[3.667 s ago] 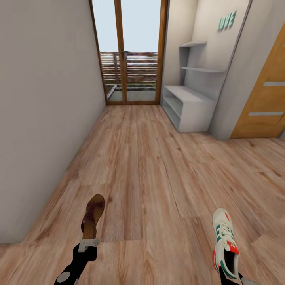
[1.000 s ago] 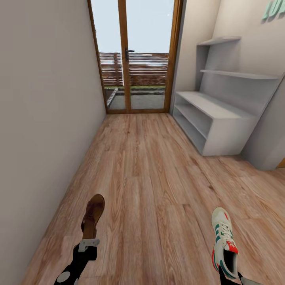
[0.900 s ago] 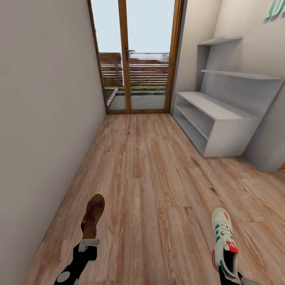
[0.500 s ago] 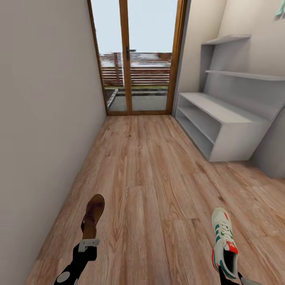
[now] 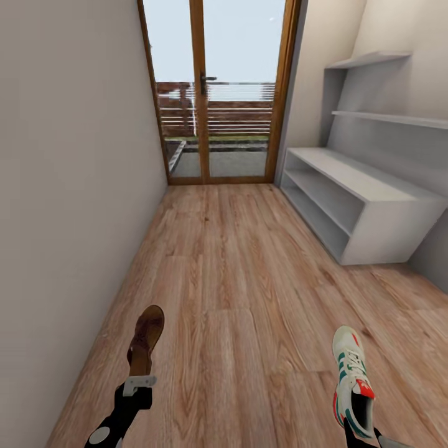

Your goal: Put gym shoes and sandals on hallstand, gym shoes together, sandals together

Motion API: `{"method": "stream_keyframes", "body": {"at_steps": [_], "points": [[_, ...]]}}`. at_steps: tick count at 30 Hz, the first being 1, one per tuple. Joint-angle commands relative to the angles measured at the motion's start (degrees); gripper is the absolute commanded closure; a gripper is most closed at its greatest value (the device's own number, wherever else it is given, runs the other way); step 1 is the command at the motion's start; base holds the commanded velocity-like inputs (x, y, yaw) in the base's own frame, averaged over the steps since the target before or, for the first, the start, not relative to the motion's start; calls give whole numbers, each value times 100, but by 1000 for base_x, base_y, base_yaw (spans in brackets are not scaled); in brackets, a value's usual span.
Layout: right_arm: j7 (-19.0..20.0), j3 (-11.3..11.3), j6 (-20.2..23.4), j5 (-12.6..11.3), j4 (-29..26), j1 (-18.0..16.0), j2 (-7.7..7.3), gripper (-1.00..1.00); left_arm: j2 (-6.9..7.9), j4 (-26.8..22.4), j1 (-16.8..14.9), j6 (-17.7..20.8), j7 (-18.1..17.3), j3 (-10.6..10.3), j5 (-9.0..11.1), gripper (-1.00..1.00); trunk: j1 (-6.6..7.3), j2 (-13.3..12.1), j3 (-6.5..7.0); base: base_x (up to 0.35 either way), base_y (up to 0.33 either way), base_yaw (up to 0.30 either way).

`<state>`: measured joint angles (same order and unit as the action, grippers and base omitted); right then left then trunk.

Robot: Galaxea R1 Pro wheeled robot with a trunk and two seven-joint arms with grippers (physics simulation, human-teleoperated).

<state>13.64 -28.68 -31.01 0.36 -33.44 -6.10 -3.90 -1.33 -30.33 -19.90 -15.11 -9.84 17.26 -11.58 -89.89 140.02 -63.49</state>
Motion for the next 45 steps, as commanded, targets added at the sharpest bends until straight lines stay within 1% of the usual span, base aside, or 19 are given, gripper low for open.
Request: {"method": "stream_keyframes", "body": {"at_steps": [1, 10, 45], "points": [[51, -33, -16, -1, 3, -5, 3, 100, -8, -2, -5, -19, -36, 50, -72, 100, -2, 2, -4, 335, 103, 0], [51, -33, -16, -1, 4, -5, 3, 100, -8, -12, -1, -19, -36, 50, -72, 100, -2, 2, -4, 335, 53, 0], [51, -33, -19, -10, -5, -5, 3, 100, 0, -41, -1, -19, -35, 50, -72, 100, -2, 2, -4, 335, 1, 0]]}}
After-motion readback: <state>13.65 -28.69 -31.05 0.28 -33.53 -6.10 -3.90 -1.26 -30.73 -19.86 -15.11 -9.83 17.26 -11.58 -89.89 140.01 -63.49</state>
